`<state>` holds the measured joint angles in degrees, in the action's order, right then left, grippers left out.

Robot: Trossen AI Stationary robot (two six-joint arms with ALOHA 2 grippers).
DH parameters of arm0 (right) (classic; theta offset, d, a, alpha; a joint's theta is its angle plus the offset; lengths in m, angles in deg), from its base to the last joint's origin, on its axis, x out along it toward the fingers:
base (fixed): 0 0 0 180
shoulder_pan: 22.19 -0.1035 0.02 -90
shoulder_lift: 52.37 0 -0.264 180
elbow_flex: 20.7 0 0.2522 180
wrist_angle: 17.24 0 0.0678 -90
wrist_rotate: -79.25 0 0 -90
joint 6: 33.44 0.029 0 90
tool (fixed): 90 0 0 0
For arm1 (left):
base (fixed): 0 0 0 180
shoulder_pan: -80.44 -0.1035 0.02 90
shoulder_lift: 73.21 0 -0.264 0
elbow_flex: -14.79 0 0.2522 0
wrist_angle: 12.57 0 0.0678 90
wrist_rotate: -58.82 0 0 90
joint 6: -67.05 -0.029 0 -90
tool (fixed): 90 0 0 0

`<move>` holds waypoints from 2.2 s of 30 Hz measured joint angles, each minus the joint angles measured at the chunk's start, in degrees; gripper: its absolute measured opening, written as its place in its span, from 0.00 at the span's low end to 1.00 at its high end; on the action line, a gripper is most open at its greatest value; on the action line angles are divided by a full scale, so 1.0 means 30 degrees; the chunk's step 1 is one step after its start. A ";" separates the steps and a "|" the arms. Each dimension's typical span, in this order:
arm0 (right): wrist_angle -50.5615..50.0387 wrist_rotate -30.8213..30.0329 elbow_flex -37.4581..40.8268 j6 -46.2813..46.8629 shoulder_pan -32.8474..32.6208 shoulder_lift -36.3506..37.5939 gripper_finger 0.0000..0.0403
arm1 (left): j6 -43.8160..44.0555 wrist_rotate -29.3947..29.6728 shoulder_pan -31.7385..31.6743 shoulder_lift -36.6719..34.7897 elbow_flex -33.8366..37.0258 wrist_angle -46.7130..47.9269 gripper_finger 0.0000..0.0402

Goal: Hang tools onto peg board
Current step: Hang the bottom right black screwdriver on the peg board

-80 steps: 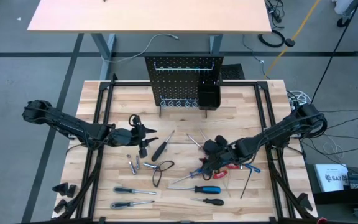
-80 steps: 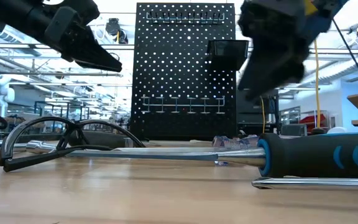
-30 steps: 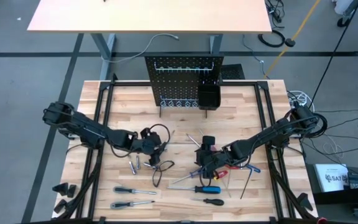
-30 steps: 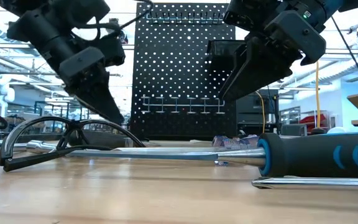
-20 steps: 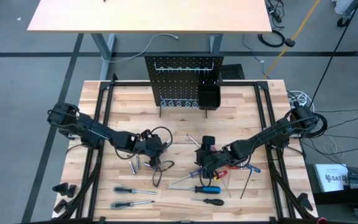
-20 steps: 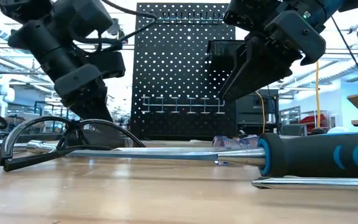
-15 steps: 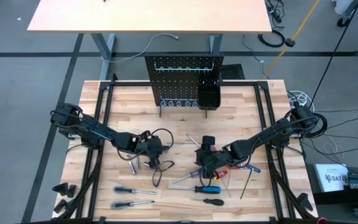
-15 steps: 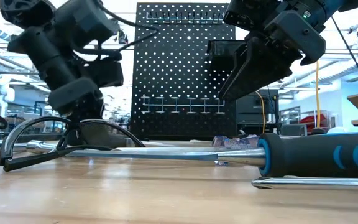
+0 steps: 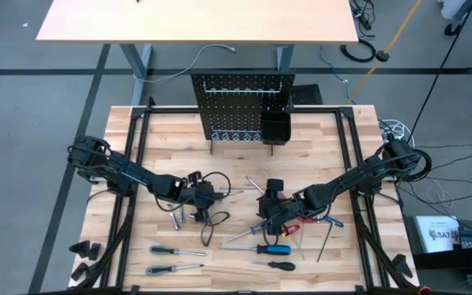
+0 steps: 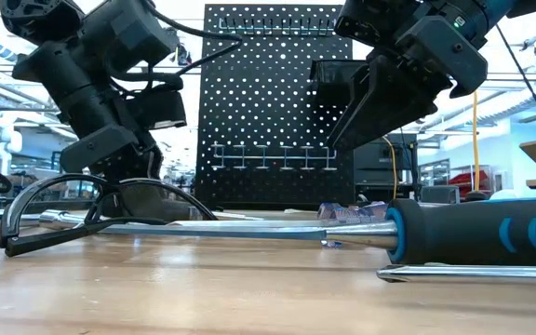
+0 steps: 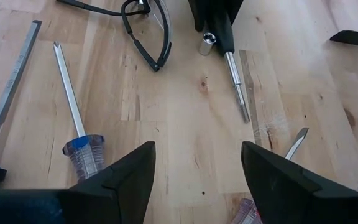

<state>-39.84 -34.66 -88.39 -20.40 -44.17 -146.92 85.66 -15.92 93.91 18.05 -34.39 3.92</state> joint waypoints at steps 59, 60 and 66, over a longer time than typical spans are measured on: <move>-0.3449 0.3612 0.0007 0.6914 -0.0715 0.0000 0.57 | -0.2013 -0.1594 0.0000 -0.3776 0.0051 0.0497 0.44; -0.3305 0.3616 0.0007 0.6880 -0.0721 0.0000 0.57 | -0.2011 -0.1591 0.0000 -0.4036 0.0051 0.0509 0.44; -0.2408 0.3608 0.0007 0.6527 -0.0714 0.0000 0.57 | -0.2310 -0.1572 0.0000 -0.5212 0.0029 0.0473 0.44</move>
<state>-47.07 -23.83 -88.37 -0.82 -46.31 -146.92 78.73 -20.63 93.91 2.42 -34.30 5.34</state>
